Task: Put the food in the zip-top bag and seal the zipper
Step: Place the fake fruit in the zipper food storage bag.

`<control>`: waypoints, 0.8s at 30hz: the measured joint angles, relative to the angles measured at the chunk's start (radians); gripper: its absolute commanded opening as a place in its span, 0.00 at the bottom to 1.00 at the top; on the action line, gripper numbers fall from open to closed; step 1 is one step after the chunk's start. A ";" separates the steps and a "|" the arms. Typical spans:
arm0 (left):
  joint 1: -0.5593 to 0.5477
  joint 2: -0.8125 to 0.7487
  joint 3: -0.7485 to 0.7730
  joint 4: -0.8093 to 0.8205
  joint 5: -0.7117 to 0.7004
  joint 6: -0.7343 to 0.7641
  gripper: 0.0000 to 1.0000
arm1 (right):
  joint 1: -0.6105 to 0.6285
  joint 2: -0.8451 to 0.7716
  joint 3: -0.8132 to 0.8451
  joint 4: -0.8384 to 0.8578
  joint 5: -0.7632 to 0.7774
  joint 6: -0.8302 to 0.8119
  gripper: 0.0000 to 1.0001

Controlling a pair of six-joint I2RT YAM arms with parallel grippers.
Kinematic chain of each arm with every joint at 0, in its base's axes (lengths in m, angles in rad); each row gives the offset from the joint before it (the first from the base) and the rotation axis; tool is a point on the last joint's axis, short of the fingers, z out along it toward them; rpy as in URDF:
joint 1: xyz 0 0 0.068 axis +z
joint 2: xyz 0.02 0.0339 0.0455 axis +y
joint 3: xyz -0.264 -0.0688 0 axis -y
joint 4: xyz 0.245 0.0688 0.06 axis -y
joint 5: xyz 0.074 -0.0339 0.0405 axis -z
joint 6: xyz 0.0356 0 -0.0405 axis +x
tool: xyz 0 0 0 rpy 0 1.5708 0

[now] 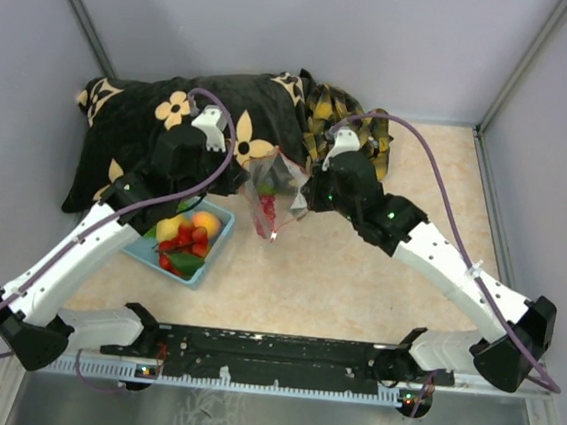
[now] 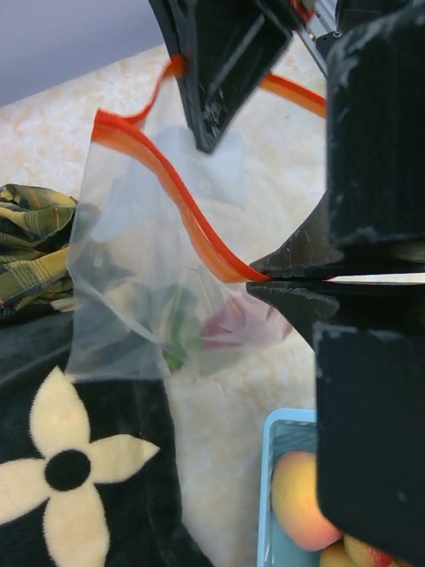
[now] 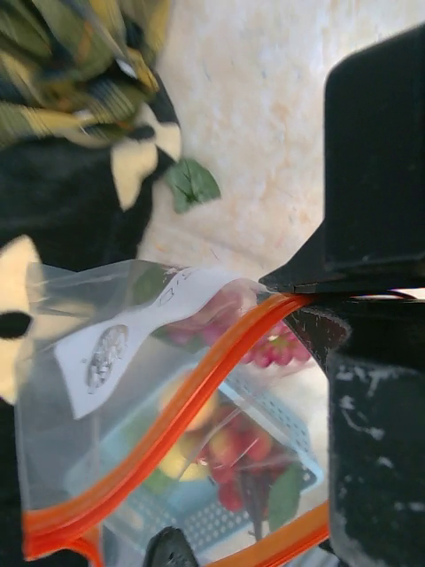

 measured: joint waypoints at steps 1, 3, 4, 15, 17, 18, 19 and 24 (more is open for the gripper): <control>0.000 0.006 0.014 -0.004 -0.001 0.008 0.00 | 0.000 0.000 0.038 -0.034 0.030 -0.023 0.00; 0.000 0.016 0.020 -0.010 0.000 0.019 0.00 | 0.000 0.000 0.087 -0.089 0.084 -0.060 0.00; 0.000 0.022 0.019 -0.016 0.002 0.021 0.00 | -0.001 0.000 0.104 -0.117 0.114 -0.079 0.00; -0.001 0.043 -0.111 0.016 0.115 0.019 0.08 | -0.002 0.002 0.079 -0.234 0.293 -0.167 0.00; -0.001 0.043 -0.142 0.035 0.139 0.014 0.18 | -0.002 0.006 0.064 -0.240 0.294 -0.171 0.00; -0.001 0.043 -0.156 0.043 0.150 0.011 0.24 | -0.002 0.008 0.057 -0.240 0.293 -0.175 0.00; -0.001 0.043 -0.170 0.055 0.161 0.006 0.31 | -0.002 0.008 0.053 -0.240 0.291 -0.178 0.00; 0.000 0.042 -0.208 0.111 0.208 -0.023 0.36 | -0.003 0.008 0.053 -0.232 0.282 -0.195 0.00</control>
